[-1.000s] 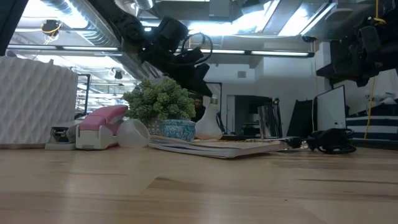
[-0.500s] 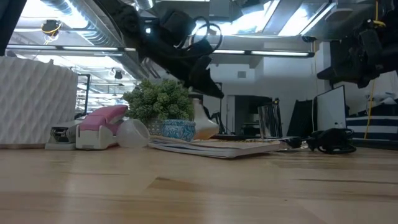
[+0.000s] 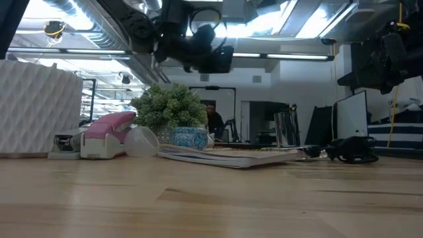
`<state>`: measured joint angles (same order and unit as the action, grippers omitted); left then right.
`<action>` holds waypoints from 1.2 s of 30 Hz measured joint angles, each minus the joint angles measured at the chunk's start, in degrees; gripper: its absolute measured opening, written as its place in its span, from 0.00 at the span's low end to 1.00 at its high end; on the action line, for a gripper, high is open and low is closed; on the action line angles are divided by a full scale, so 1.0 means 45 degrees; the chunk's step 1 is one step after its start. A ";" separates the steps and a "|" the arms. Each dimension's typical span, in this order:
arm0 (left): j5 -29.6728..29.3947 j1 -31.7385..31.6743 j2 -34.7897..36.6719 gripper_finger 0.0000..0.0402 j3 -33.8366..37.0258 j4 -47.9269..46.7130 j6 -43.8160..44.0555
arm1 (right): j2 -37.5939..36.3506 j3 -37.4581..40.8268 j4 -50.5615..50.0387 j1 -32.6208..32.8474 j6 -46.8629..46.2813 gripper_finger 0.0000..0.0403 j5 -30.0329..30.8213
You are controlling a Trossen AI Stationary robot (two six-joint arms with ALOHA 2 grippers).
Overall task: Screw lightbulb
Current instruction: Insert the lightbulb into the silver lamp socket
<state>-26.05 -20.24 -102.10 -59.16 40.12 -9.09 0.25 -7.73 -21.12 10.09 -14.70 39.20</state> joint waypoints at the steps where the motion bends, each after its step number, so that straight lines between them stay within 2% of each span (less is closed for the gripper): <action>1: -0.0349 -0.0203 0.0000 0.00 0.0000 -0.0111 0.0005 | 0.0000 0.0000 -0.0002 0.0000 0.0000 0.01 0.0000; 4: -0.0856 -0.0900 0.0000 0.00 0.0000 -0.0587 0.0204 | 0.0000 0.0000 -0.0005 0.0000 0.0000 0.01 0.0000; 12: -0.0701 -0.2938 -0.0005 0.00 0.0003 -0.2959 0.2291 | -0.0002 0.0000 -0.0005 0.0000 0.0000 0.01 0.0000; 18: 0.1505 -0.3710 -0.0005 0.00 0.0005 -0.4578 0.3029 | -0.0004 0.0000 -0.0008 0.0000 0.0000 0.01 0.0038; 21: 0.2512 -0.3768 -0.0010 0.00 0.0005 -0.4732 0.2900 | 0.0000 0.0000 -0.0010 0.0004 0.0001 0.01 0.0045; 36: 0.5059 -0.3164 0.0046 0.00 -0.0049 -0.5667 0.2260 | -0.0002 0.0000 -0.0011 0.0000 0.0004 0.01 0.0053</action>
<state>-3.28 -34.48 -101.90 -59.37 14.62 1.08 0.24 -7.73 -21.17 10.09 -14.68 39.44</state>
